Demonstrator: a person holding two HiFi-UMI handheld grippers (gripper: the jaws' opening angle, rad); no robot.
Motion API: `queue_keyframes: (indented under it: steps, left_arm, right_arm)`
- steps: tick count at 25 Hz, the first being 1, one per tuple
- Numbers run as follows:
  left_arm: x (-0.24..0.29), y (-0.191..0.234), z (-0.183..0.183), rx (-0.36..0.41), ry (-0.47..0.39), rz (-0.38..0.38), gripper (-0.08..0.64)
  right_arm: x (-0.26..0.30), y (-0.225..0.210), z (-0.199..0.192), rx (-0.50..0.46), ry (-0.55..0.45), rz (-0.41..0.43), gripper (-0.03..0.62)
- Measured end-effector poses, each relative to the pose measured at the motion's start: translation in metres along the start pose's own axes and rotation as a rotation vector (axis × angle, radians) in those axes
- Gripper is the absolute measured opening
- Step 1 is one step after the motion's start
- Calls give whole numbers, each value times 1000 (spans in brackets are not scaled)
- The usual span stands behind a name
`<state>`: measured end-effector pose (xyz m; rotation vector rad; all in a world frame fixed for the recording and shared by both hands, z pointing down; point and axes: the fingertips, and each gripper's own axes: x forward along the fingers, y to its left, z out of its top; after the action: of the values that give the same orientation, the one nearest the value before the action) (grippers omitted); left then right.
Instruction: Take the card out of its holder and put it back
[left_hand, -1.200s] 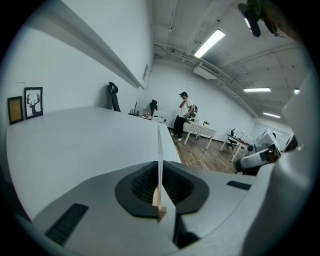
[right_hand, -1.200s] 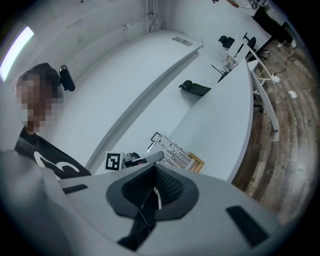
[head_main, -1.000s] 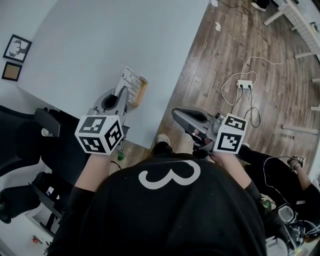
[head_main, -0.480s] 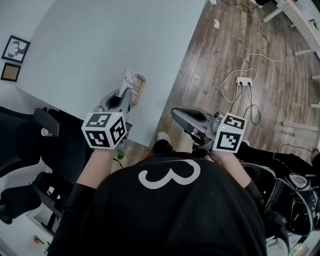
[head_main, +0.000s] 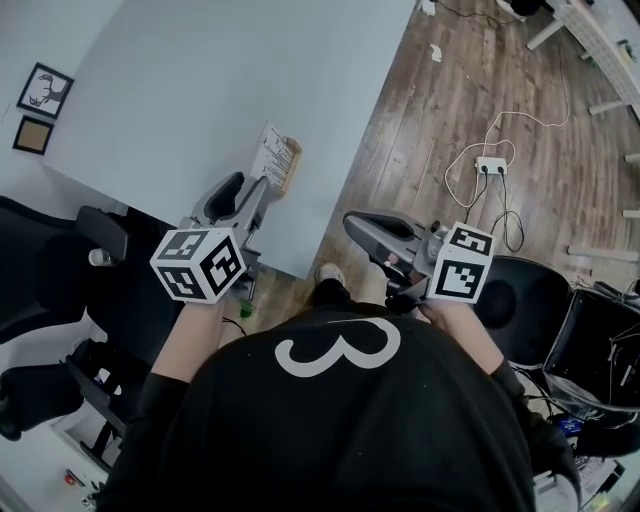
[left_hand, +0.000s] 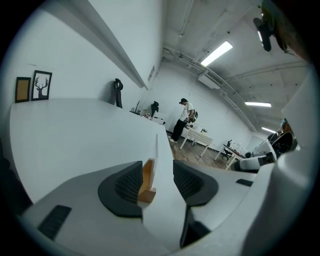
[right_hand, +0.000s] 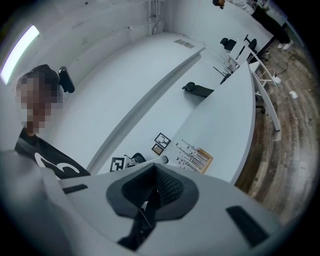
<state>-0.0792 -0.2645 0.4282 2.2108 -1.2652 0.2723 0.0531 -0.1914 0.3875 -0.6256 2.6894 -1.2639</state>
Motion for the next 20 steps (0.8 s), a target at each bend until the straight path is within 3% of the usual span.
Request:
queue_keyframes:
  steps: [5,10,15,17,20]
  left_arm:
    - [-45,-8,-1,-63,-20,-58,183]
    - [-93,-44,-4,-122,-70,-211,181]
    - [-150,-95,-28,-107,-42,-391,114]
    - [-175,-111,-35,-90,-48,-443,50]
    - [-200,-125,-37,-70,-63,-494,27]
  right_arm:
    - [3,31,-13,-40,0,18,10]
    - [-4,68,-30,-83,-25,31,10]
    - [-11,112,-61,-123,-52,30,10]
    - [-15,131,-74,-136,-65,35,9]
    - [-19,151,-83,-147,-79,37,9]
